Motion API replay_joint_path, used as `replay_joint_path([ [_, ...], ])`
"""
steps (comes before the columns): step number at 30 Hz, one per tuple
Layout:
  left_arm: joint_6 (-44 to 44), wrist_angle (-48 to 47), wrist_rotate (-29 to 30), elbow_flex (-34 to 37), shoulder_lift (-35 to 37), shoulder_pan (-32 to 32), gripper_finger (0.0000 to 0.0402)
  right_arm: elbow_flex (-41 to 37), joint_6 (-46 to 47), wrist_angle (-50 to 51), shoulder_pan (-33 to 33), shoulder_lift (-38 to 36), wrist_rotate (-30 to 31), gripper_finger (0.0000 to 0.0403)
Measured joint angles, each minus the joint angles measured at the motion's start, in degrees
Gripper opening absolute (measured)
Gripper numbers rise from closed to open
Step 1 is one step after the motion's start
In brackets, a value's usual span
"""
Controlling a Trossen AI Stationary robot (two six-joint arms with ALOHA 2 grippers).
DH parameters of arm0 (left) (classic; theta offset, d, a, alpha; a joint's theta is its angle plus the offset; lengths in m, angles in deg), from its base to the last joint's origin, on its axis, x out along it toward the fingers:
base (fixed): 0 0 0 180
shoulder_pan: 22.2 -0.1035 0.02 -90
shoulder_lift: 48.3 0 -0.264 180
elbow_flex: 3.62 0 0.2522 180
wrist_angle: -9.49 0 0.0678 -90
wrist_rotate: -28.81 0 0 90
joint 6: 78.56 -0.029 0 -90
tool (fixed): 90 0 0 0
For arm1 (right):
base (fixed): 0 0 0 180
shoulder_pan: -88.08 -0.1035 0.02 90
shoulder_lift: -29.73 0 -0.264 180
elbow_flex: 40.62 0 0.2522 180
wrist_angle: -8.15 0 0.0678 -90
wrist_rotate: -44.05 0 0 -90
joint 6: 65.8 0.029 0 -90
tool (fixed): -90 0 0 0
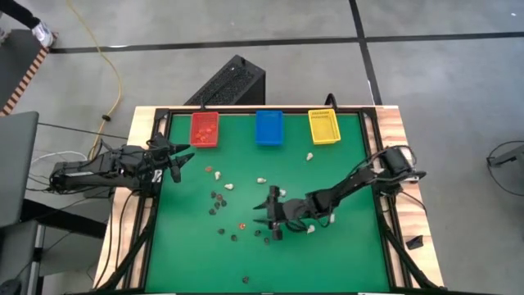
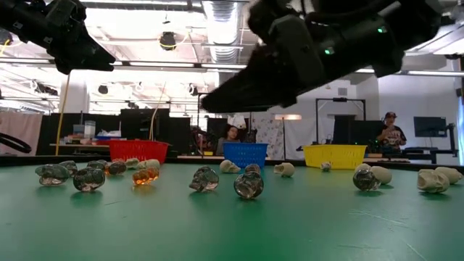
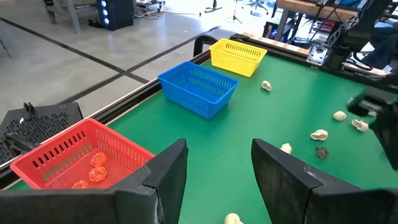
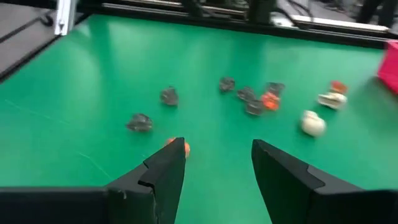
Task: Sort Halloween decoration
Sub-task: Put the orange pumpkin toy into the red bin
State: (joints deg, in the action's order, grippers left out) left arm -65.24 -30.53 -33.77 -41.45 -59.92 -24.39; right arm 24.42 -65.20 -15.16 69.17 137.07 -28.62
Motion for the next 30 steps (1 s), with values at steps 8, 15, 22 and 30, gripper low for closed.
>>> replay_joint_path([
  [8,0.0,0.0,0.0,0.0,0.0,0.0,0.0169,8.8,-3.7,5.4,-0.4,5.1,-3.7,0.0249],
  [15,0.0,0.0,0.0,0.0,0.0,0.0,0.0169,12.8,-5.6,5.9,0.7,6.4,-8.7,0.0256],
  [22,0.0,0.0,0.0,0.0,0.0,0.0,0.0169,13.0,-6.5,6.4,2.3,7.1,-11.7,0.0256],
  [30,-0.2,0.0,0.0,0.0,0.0,0.0,0.0169,13.5,-6.2,4.8,4.2,10.6,-16.4,0.0256],
])
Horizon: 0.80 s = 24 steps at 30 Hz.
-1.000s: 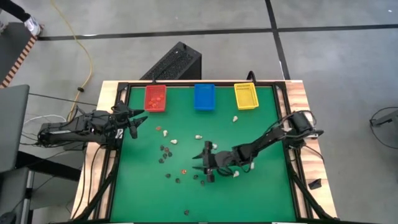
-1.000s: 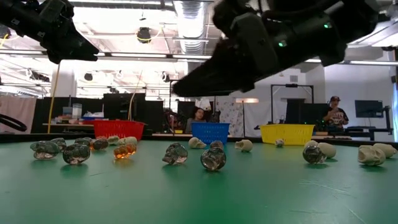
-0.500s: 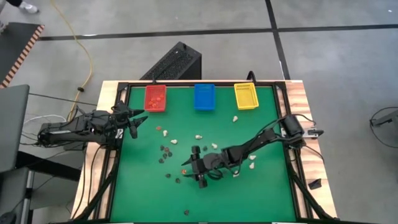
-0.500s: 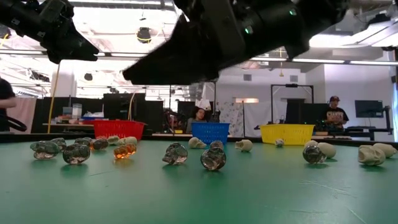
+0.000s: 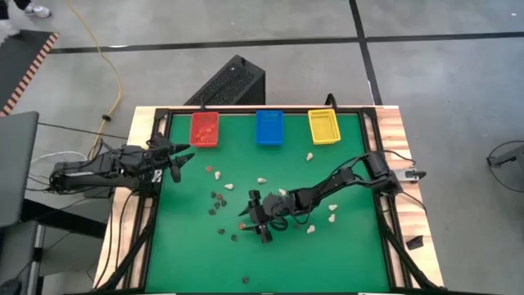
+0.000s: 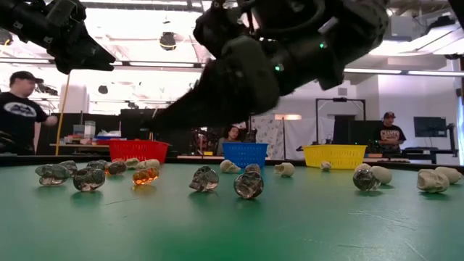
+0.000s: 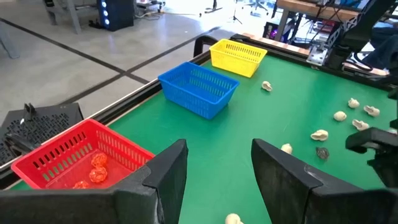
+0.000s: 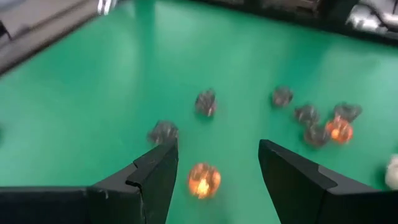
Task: Sort Halloween decoration
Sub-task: Put the orange pumpkin toy into the red bin
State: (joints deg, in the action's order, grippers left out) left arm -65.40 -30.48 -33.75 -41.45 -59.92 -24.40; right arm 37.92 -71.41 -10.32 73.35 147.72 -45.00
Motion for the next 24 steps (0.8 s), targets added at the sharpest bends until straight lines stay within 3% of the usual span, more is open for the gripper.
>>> replay_joint_path([
  [9,0.0,0.0,0.0,0.0,-0.2,0.0,0.0169,6.0,-0.1,1.3,0.7,5.9,-3.0,0.0256],
  [24,0.0,0.0,0.1,0.0,-2.3,0.0,0.0169,7.1,1.1,7.7,1.8,6.0,-4.9,0.0255],
])
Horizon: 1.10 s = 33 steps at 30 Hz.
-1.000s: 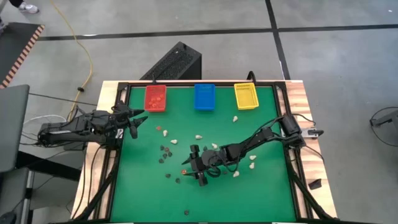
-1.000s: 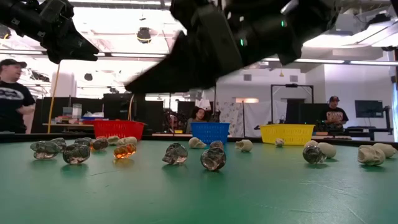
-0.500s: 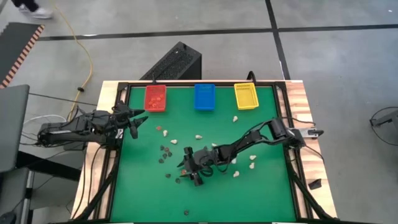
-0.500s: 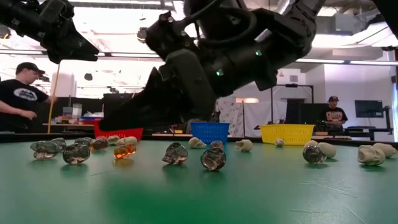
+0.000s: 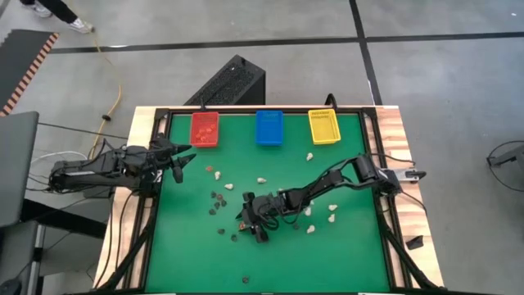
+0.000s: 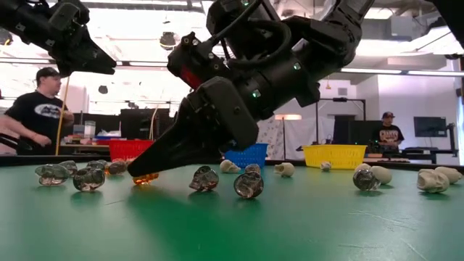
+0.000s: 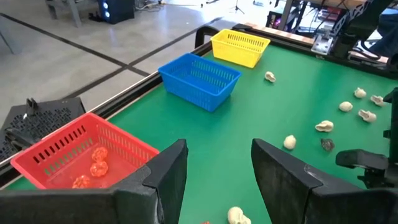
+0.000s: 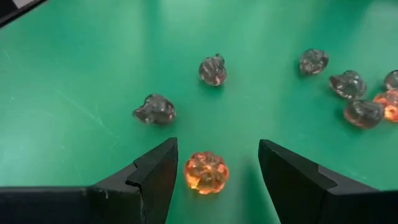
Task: Sort Halloween decoration
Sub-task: Put the orange pumpkin toy into the red bin
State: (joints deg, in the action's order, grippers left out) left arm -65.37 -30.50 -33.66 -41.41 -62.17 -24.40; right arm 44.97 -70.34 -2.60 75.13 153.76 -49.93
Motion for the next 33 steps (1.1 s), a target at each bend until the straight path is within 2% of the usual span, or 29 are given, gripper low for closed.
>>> replay_joint_path([
  [33,0.0,0.0,0.1,0.0,0.0,0.0,0.0169,0.0,1.0,0.8,0.3,0.9,1.0,0.0248],
])
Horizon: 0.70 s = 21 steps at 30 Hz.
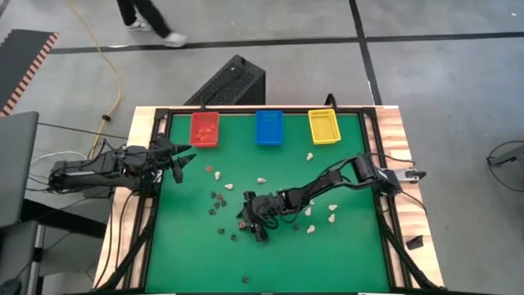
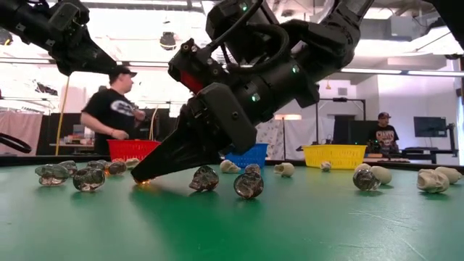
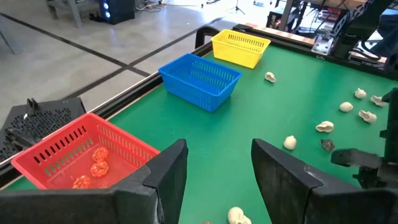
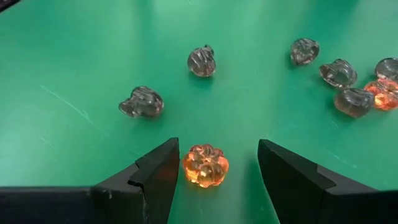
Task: Sort Halloween decoration
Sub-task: Put the orange pumpkin toy into the red bin
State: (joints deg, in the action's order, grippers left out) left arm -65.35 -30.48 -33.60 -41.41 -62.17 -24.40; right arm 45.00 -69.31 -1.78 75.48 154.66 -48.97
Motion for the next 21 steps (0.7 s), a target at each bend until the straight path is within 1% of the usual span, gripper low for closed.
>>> replay_joint_path([
  [4,0.0,0.0,0.0,0.0,0.0,0.0,0.0169,0.0,1.5,-1.9,0.0,1.7,0.1,0.0246],
  [7,0.0,0.0,0.0,0.0,0.0,0.0,0.0169,0.1,2.0,-3.1,0.0,2.4,0.3,0.0233],
  [12,0.0,0.0,0.0,0.0,0.0,0.0,0.0169,0.1,2.1,-3.0,0.0,2.5,0.8,0.0195],
  [18,0.0,0.0,0.0,0.0,0.0,0.0,0.0169,0.1,2.7,-2.8,0.1,2.4,1.0,0.0136],
  [21,0.0,0.0,0.0,0.0,0.0,0.0,0.0169,0.1,3.1,-3.1,0.0,2.4,1.0,0.0123],
])
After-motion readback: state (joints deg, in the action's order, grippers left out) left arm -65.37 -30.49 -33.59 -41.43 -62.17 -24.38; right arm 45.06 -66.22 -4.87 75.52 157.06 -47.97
